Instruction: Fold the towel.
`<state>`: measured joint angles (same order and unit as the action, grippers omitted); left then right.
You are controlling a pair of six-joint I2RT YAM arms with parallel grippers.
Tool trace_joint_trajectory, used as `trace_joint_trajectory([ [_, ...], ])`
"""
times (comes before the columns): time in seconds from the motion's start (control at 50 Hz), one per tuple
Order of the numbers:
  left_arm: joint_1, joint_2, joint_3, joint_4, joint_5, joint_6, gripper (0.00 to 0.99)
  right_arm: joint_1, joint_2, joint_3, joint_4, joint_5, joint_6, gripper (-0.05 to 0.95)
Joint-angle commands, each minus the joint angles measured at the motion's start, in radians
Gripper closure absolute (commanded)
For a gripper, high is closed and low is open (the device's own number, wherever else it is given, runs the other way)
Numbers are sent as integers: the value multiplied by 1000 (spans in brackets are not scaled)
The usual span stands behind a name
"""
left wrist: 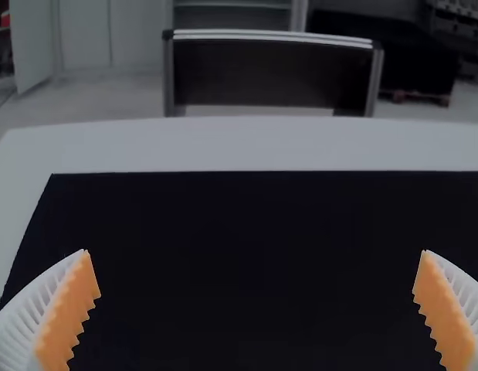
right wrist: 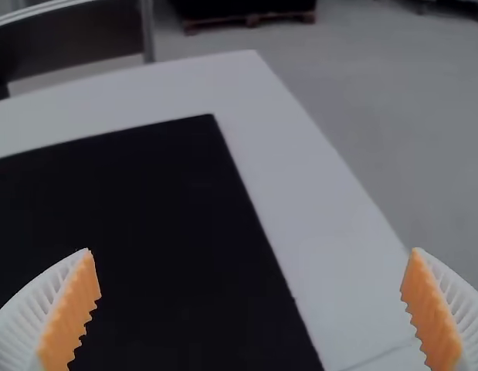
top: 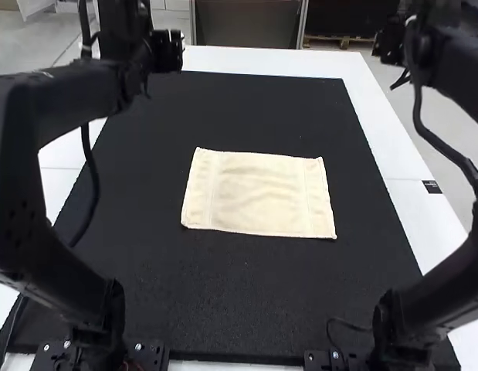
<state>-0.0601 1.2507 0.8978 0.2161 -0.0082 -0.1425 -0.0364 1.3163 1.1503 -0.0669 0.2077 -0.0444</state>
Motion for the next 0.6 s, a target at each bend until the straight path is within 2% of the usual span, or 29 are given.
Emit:
trace_joint_trajectory([
  [0.0, 17, -16, -39, 28, -26, 12, 41, 13, 17, -15, 44, 29, 26, -7],
  [0.16, 31, -14, -80, 65, -26, -48, 41, 3, 27, -40, 78, 58, 17, -7],
  [0.26, 31, 7, -80, 54, -22, -62, 46, -3, 57, -80, 84, 50, 12, -8],
  [0.36, 19, 44, -36, 25, -22, -63, 44, -2, 89, -60, 59, 33, -6, -8],
  [0.5, -40, 135, 62, -37, -29, -60, 44, 0, 143, 9, -13, 16, -22, -8],
  [0.58, -80, 193, 124, -92, -27, -48, 44, 10, 187, 48, -94, 15, -20, -7],
])
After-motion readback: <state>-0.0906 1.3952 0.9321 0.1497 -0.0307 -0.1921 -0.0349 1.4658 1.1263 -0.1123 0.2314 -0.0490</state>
